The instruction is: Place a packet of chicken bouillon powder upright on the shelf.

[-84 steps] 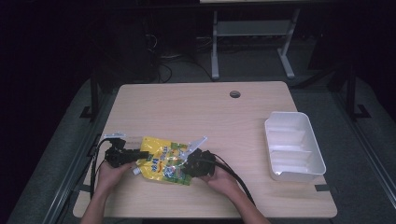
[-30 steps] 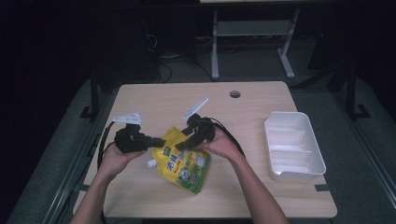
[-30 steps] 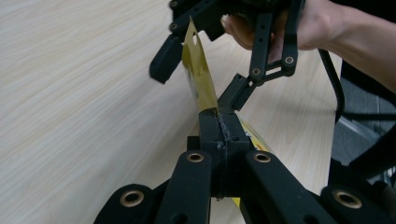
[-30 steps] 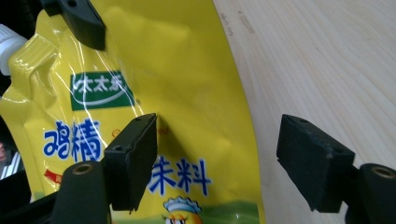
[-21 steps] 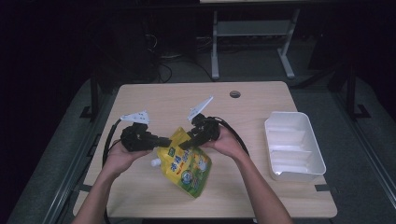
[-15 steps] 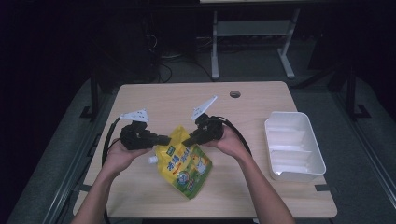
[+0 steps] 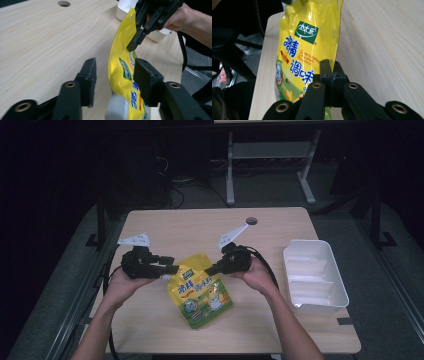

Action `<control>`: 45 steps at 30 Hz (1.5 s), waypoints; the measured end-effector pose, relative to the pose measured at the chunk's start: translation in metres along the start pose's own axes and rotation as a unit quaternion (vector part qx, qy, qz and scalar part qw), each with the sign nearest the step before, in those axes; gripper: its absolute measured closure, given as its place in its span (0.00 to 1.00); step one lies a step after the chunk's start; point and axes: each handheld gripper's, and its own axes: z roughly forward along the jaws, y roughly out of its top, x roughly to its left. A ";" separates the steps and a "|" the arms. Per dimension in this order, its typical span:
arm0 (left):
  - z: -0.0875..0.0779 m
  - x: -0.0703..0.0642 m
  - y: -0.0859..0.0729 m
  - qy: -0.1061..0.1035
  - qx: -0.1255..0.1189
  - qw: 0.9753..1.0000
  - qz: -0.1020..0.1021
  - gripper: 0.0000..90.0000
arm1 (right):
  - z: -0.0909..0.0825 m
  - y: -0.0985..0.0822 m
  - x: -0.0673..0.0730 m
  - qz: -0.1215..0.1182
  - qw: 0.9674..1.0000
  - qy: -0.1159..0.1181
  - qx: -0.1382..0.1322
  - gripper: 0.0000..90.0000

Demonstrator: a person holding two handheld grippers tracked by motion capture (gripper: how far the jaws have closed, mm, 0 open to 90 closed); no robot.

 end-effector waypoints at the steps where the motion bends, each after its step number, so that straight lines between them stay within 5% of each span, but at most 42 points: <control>1: -0.002 0.000 -0.001 0.002 -0.001 1.000 0.000 0.57 | 0.000 0.000 0.000 0.000 1.000 0.000 0.000 1.00; 9: -0.005 0.004 -0.020 0.031 0.015 0.999 -0.001 0.38 | -0.018 -0.008 0.003 0.023 0.998 -0.046 -0.048 1.00; 13: 0.001 0.006 -0.032 0.024 0.022 0.999 -0.007 0.37 | -0.028 -0.014 0.007 0.033 0.994 -0.064 -0.085 1.00; 23: 0.028 0.007 -0.041 -0.029 0.040 0.999 -0.014 0.72 | -0.030 -0.023 0.028 -0.001 0.995 -0.039 -0.086 0.99; 25: 0.030 0.005 -0.040 -0.032 0.039 0.999 -0.006 0.89 | -0.027 -0.023 0.031 -0.004 0.997 -0.040 -0.067 0.98; 28: 0.031 0.003 -0.038 -0.042 0.038 0.998 0.000 0.98 | -0.022 -0.024 0.032 -0.003 0.998 -0.039 -0.051 0.96; 40: 0.036 -0.003 -0.036 -0.046 0.051 0.997 0.018 1.00 | -0.010 -0.022 0.029 0.024 0.998 -0.030 -0.048 0.98; 45: 0.033 -0.006 -0.037 -0.033 0.046 0.998 0.023 0.90 | -0.014 -0.022 0.029 0.034 0.998 -0.019 -0.054 0.99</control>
